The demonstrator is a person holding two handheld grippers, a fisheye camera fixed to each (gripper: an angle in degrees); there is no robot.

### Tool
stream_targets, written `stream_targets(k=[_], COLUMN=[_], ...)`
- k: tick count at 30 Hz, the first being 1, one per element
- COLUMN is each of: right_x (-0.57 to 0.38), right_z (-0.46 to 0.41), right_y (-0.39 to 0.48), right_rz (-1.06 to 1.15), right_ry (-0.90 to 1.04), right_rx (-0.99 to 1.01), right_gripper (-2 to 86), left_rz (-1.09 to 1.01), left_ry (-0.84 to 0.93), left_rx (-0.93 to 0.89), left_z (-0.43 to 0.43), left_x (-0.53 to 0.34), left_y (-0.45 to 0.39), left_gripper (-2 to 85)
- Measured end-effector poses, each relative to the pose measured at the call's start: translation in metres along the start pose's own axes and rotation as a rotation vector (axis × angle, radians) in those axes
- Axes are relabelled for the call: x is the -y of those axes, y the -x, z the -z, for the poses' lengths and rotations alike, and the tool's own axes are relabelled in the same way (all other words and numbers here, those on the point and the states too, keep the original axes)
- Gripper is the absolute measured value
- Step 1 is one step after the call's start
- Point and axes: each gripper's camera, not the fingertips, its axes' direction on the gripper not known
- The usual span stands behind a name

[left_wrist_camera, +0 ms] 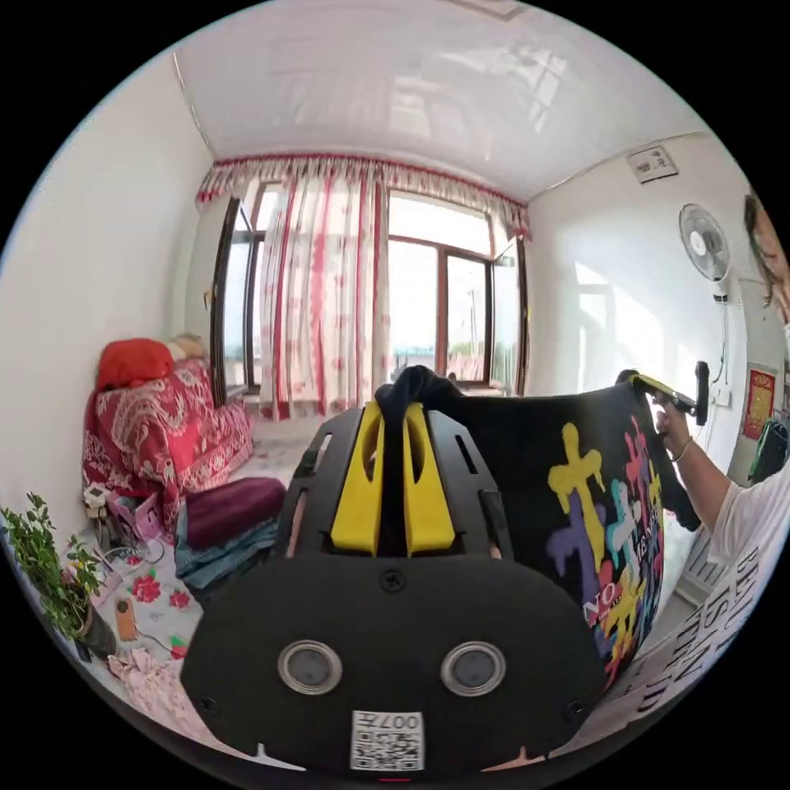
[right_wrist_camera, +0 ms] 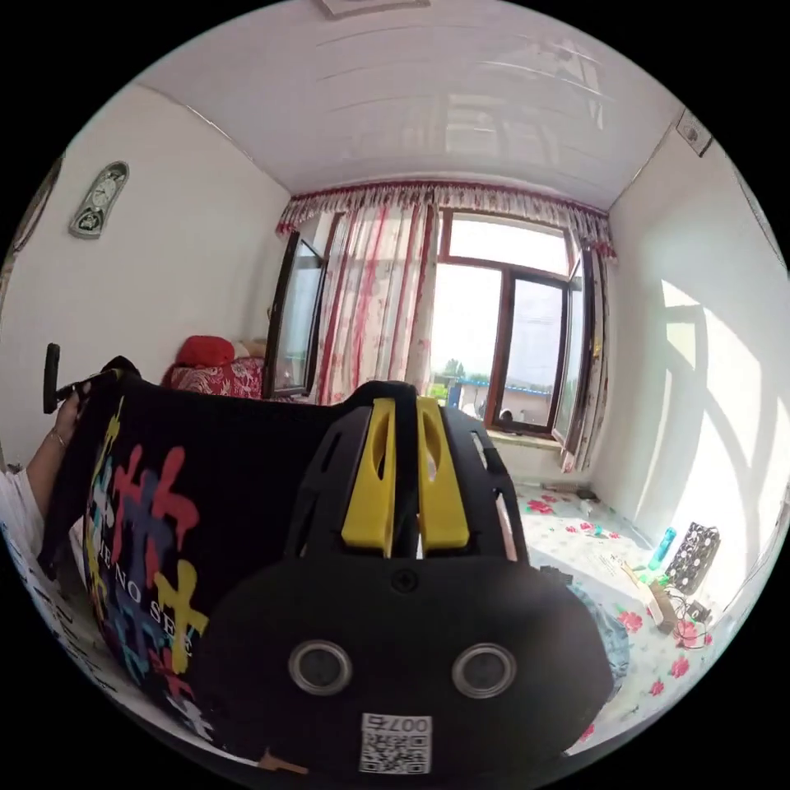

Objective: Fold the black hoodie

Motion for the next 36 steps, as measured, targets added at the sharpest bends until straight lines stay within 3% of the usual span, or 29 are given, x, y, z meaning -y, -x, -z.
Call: stream_targets(k=[2, 4, 9, 14, 16, 19, 23, 27, 30, 36], right_x=[-0.029, -0.098, -0.279, -0.433, -0.471, -0.496, -0.515, -0.515, -0.499, -0.405], right_z=[-0.079, -0.162, -0.201, -0.194, -0.195, -0.213, -0.246, -0.268, -0.275, -0.226], right_y=[-0.014, -0.037, -0.053, -0.063, -0.079, -0.108, -0.139, -0.179, -0.206, -0.276], right_rz=[-0.044, -0.139, -0.256, -0.357, -0.347, -0.300, -0.272, -0.320, -0.240, -0.352], right_ry=[0.204, 0.513, 0.812, 1.150, 1.251, 1.342, 1.443, 1.503, 1.527, 1.112], right_rx=[-0.015, -0.018, 0.047, 0.026, -0.066, -0.208, -0.224, -0.067, -0.191, -0.315], right_gripper=[8.4, 9.7, 11.4, 13.1, 13.4, 13.1, 11.6, 7.4, 1.9, 2.2], left_rz=[0.123, 0.228, 0.297, 0.419, 0.469, 0.402, 0.300, 0.282, 0.334, 0.606], left_ry=[0.345, 0.532, 0.681, 1.028, 1.136, 1.132, 1.283, 1.297, 1.188, 0.703], left_rx=[0.078, 0.117, 0.194, 0.222, 0.246, 0.292, 0.293, 0.340, 0.419, 0.590], left_z=[-0.112, -0.160, -0.178, -0.163, -0.161, -0.165, -0.205, -0.209, -0.185, -0.084], left_x=[-0.049, -0.104, -0.278, -0.483, -0.526, -0.546, -0.542, -0.517, -0.465, -0.363], left_y=[0.044, 0.072, 0.076, 0.037, 0.036, 0.043, 0.067, 0.114, 0.174, 0.258], left_gripper=[12.4, 15.4, 13.9, 12.2, 12.2, 10.3, 6.4, 4.6, 4.3, 4.2])
